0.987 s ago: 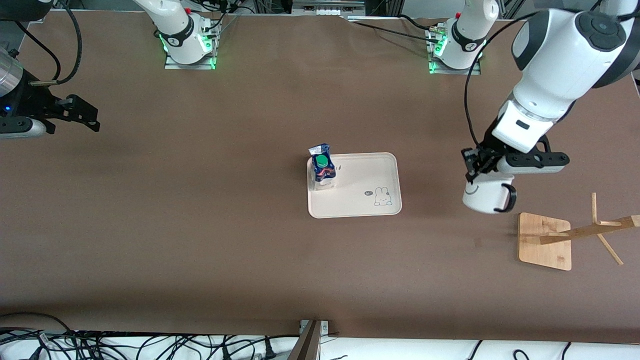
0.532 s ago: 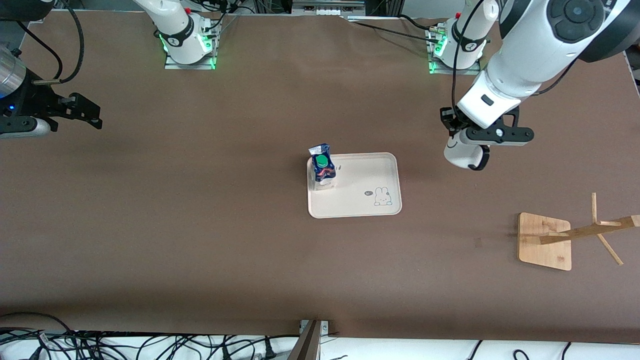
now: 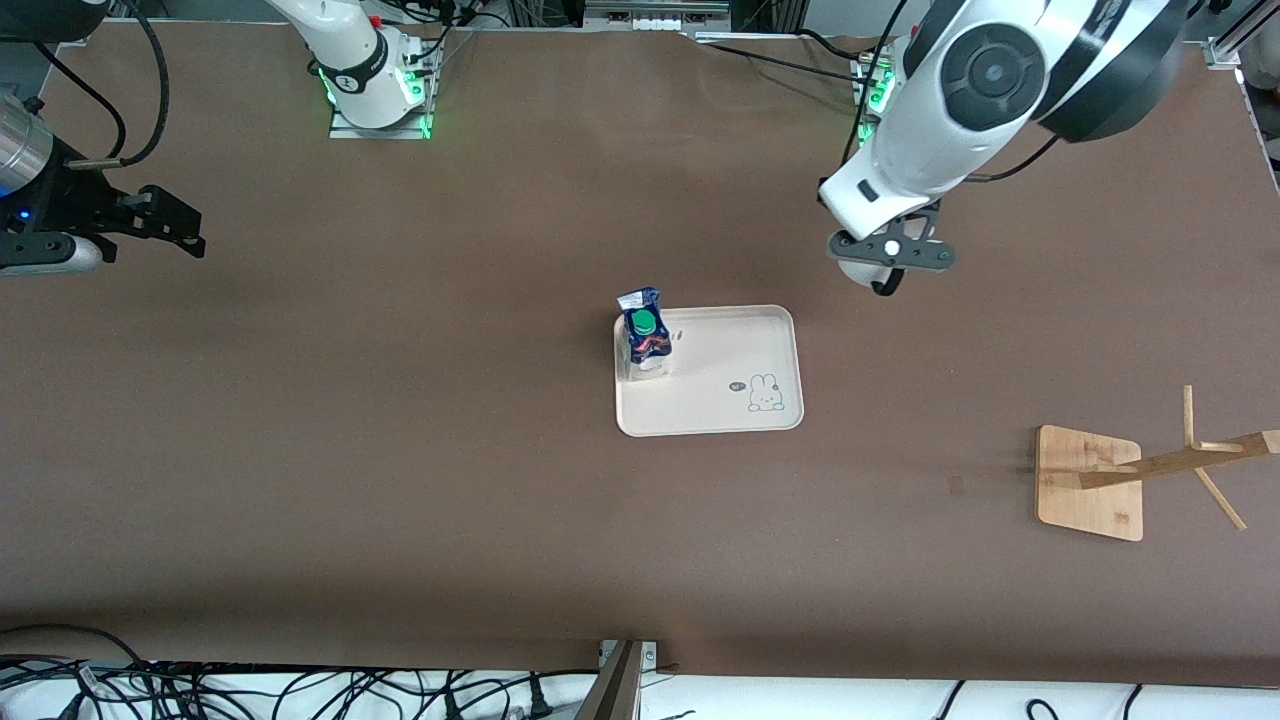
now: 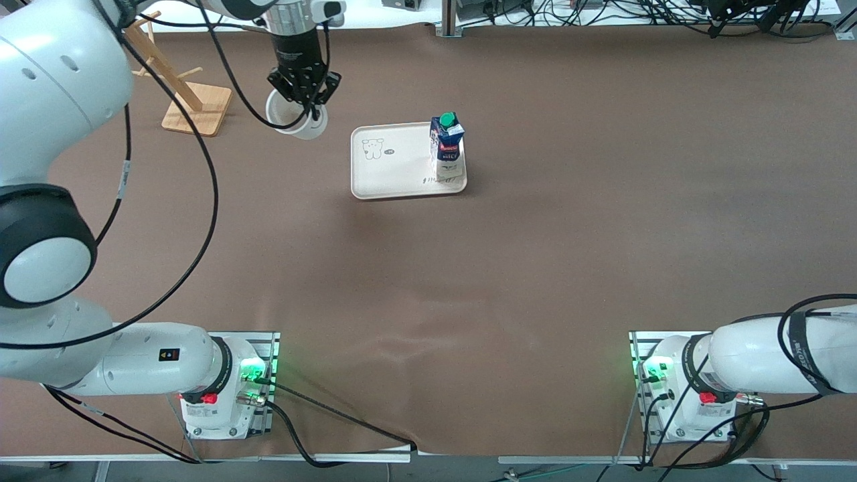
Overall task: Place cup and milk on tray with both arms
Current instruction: 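Lift the mug off the wooden stand with the left gripper, then carry the mug over the tray and lower it beside the carton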
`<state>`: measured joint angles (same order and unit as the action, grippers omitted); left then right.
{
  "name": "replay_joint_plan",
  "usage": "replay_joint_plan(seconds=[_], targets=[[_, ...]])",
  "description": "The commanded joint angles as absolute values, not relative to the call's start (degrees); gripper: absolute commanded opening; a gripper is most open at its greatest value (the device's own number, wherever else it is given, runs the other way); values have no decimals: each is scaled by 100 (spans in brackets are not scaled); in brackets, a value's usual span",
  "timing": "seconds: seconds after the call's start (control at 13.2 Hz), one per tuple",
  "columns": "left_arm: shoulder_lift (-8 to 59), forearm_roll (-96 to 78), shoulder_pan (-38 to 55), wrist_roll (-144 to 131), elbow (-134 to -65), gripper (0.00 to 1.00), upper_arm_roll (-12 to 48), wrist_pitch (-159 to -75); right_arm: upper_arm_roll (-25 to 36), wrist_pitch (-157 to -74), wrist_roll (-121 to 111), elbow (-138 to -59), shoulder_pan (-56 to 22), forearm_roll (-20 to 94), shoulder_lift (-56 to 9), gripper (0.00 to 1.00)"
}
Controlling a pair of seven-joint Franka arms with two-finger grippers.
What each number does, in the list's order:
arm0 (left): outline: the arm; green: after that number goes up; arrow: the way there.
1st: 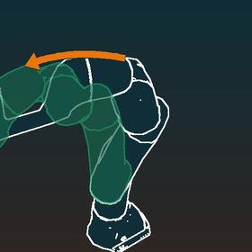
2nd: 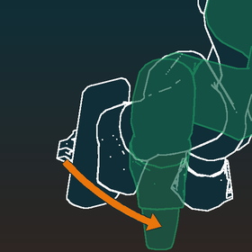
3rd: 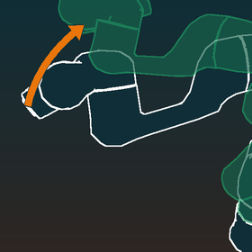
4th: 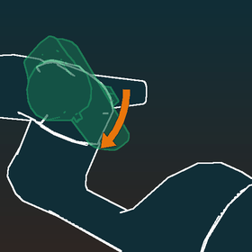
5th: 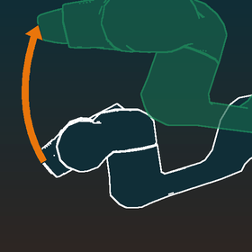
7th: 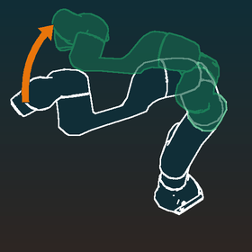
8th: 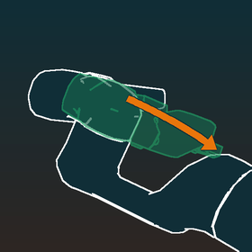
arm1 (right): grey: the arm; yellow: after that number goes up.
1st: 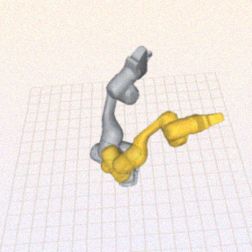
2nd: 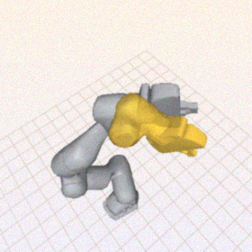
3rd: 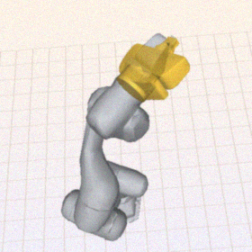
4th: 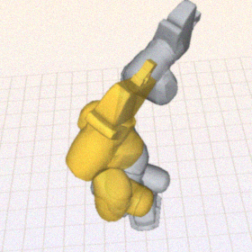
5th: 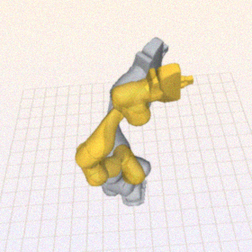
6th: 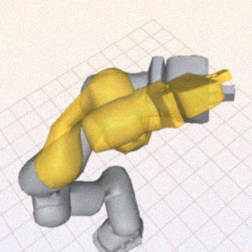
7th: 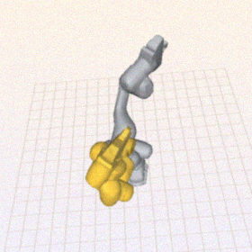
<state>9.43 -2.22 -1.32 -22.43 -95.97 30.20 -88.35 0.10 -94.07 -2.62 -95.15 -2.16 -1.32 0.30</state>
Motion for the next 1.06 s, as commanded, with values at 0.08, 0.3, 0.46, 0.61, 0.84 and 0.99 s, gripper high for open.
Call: replay_joint_plan(seconds=[0.08,0.3,0.46,0.61,0.84,0.99], targets=[[2816,-123,25,-3126,-8211,0,3006,-8446,-44,-9334,-343,-9475,-149,-141,53,100],[3856,113,561,-3462,-7192,0,2874,-8446,-35,-9334,-343,-9475,-149,-141,44,100],[4252,254,973,-3620,-6953,0,2647,-8551,-35,-9334,-343,-9475,-149,-141,44,100],[4464,255,1692,-3753,-6926,0,1972,-8788,-35,-9334,-343,-9475,-149,-141,44,100],[4850,237,2538,-3866,-6908,0,1109,-9245,-26,-9334,-343,-9475,-149,-141,44,100],[5027,229,2567,-3990,-6891,0,1099,-9281,-26,-9334,-343,-9475,-149,-141,44,100]])
